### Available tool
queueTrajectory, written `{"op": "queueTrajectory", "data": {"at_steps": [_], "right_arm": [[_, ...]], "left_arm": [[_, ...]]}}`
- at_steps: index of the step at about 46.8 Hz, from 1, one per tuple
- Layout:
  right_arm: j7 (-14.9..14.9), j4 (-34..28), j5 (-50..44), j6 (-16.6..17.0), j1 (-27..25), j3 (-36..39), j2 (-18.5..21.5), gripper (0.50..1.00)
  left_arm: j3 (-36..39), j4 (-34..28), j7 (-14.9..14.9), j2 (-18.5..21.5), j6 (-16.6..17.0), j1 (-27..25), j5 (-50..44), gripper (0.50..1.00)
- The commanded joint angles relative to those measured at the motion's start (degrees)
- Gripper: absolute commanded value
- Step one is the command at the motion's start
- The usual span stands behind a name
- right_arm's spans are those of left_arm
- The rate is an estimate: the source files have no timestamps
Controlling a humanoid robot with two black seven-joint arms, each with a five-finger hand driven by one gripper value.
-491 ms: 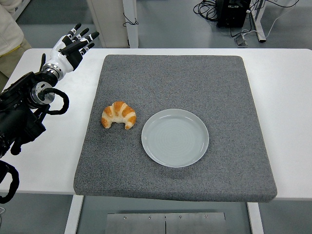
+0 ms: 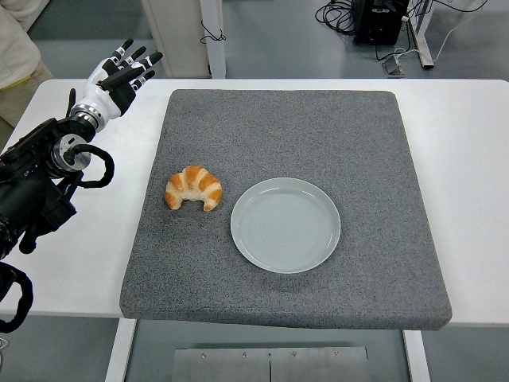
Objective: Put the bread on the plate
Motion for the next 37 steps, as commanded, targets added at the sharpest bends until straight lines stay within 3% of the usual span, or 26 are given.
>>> {"op": "queueTrajectory", "data": {"at_steps": [1, 6, 21, 29, 37], "right_arm": [[0.00, 0.00, 0.00, 0.01, 0.00, 0.00, 0.00, 1.000], [0.00, 0.00, 0.00, 0.01, 0.00, -0.09, 0.00, 1.000], [0.00, 0.00, 0.00, 0.01, 0.00, 0.00, 0.00, 1.000], [0.00, 0.00, 0.00, -0.08, 0.00, 0.00, 0.00, 1.000], [0.00, 0.00, 0.00, 0.01, 0.00, 0.00, 0.00, 1.000]], "left_arm": [[0.17, -0.35, 0.08, 0.36, -0.94, -0.10, 0.07, 0.972], [0.60, -1.14, 0.08, 0.54, -3.85, 0.34, 0.76, 0.972], [0.96, -1.76, -0.27, 2.38, -3.85, -0.80, 0.95, 0.974], [0.96, -4.91, -0.27, 3.00, -2.19, -0.45, 1.03, 0.974], [1.04, -13.00, 0.08, 7.13, 1.24, 0.60, 1.21, 0.974]]}}
